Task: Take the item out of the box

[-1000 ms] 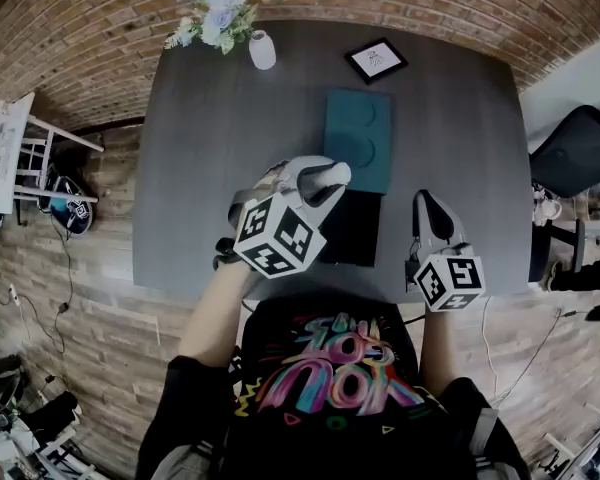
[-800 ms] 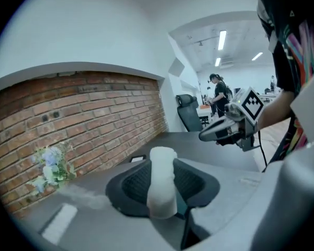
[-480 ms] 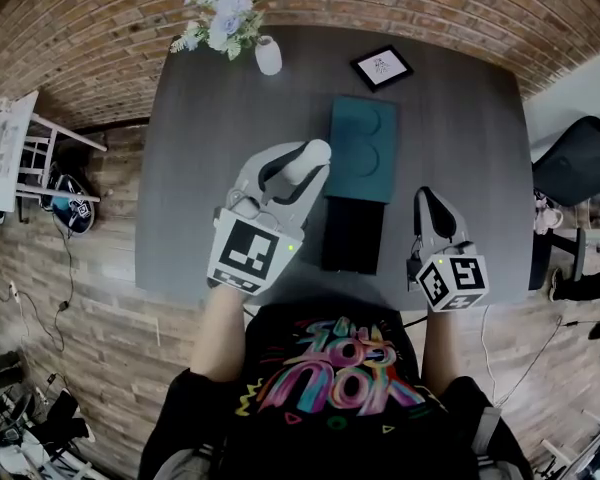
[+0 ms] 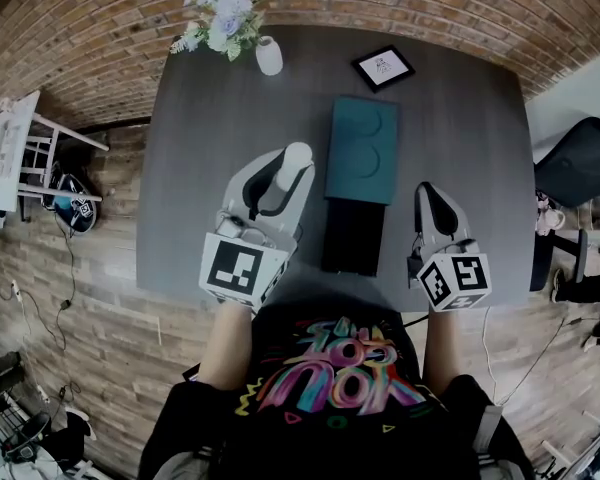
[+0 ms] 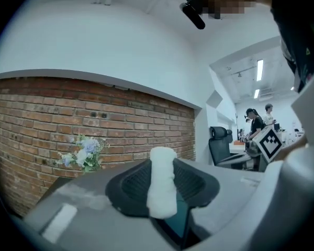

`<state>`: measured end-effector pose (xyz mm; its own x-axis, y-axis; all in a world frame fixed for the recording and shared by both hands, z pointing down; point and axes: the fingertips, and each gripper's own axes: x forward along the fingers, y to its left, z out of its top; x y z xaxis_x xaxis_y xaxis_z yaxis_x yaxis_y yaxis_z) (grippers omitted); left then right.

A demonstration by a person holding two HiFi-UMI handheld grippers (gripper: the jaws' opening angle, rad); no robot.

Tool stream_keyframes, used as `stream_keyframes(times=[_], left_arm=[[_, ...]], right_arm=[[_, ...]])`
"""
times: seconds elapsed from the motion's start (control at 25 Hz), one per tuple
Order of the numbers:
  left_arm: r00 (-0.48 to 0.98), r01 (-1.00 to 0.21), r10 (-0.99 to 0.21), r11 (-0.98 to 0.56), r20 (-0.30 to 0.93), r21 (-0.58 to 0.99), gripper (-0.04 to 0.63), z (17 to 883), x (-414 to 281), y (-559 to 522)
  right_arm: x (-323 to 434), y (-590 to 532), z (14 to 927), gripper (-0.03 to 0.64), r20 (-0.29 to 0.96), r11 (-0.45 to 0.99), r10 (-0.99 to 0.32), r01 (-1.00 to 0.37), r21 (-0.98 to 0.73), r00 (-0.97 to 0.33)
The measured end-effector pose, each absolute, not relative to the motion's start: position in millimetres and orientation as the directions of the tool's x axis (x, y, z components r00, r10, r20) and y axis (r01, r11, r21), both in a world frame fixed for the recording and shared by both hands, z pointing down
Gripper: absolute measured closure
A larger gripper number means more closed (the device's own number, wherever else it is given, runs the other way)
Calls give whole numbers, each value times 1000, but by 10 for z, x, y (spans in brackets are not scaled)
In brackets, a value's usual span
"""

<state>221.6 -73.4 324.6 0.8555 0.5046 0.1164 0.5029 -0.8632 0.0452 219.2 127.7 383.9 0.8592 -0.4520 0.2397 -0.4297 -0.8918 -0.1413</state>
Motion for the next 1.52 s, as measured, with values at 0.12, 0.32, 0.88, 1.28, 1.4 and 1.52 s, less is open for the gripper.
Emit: stream_keyframes(times=[0.12,0.32,0.88,1.28,1.4,1.52], left_arm=[[851,511,513,-858,116,49,463,3313,2182,-729],[850,508,512,-859,124,69,463,3398,2158,-776],[839,517,524,-852,147,86,463,3511,2119,-791],[826,534,542,-840,156,94,463,3538,2113,-764],[826,535,543,-840,152,91,463,3522,2115,-762],[821,542,549,-836,153,88,463,3523,2113,-757]], right_arm=[[2203,1279,3768,615,208,-887,-460,-434,-158,863],[2206,1264,3644,615,168,-878,-473,-445,-178,865],[2149,1272,3656,617,175,-870,-489,-464,-165,855],[2137,1257,3681,617,188,-867,-495,-470,-164,848],[2129,1244,3678,617,187,-866,-498,-474,-163,847],[2122,1245,3681,617,186,-865,-501,-477,-158,846]])
